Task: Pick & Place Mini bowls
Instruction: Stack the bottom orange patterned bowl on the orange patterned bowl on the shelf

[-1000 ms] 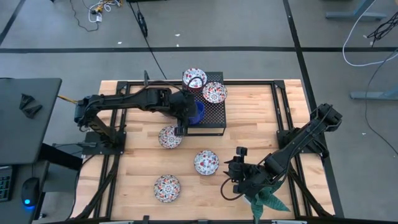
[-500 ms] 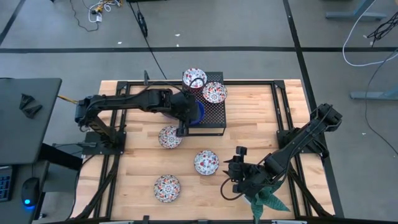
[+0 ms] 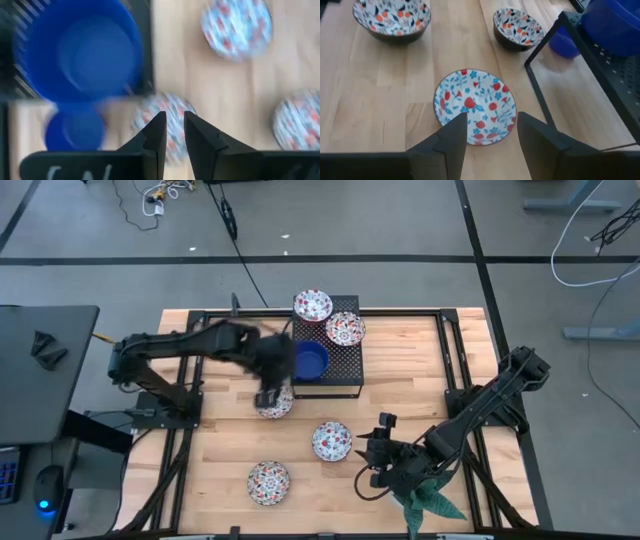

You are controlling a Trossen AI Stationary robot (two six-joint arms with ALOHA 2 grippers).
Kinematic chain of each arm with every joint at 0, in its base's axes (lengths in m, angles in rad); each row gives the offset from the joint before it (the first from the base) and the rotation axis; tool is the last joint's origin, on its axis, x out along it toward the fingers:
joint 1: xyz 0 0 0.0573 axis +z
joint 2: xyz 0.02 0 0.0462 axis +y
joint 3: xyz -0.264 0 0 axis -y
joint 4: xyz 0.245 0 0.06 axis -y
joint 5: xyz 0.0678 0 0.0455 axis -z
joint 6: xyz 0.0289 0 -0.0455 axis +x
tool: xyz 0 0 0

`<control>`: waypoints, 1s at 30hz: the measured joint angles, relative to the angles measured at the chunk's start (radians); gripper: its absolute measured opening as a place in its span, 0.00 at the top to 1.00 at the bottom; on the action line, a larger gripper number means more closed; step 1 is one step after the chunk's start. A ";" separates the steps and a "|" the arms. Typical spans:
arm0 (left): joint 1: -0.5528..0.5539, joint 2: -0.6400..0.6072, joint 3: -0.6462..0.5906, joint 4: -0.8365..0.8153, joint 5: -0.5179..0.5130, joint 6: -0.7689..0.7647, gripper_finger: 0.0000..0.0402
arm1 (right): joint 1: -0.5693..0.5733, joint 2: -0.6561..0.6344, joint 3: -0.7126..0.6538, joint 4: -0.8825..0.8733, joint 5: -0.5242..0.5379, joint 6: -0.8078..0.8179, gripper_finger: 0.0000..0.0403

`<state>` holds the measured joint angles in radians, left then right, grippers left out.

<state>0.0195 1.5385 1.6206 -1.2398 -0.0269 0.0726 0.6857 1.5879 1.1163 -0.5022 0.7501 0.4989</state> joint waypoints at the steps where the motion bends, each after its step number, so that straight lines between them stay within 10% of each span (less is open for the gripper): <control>1: -0.019 -0.025 -0.030 0.001 -0.003 -0.025 0.84 | 0.000 0.000 -0.007 0.024 0.001 -0.005 0.56; 11: -0.401 -0.349 -0.518 0.365 -0.217 -0.423 0.94 | -0.013 0.002 -0.182 0.413 -0.010 -0.135 0.56; 18: -0.714 -0.353 -0.869 1.113 -0.304 -0.489 0.98 | -0.054 0.002 -0.203 0.502 -0.009 -0.200 0.56; 21: -0.804 -0.246 -0.903 1.318 -0.298 -0.400 0.99 | -0.074 0.002 -0.203 0.545 -0.024 -0.254 0.56; 30: -0.905 0.002 -0.805 1.257 -0.217 -0.460 0.94 | -0.138 0.002 -0.203 0.644 -0.123 -0.335 0.56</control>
<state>-0.8852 1.5404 0.8158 0.0174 -0.2443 -0.3875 0.5476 1.5894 0.9131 0.1415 0.6270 0.1643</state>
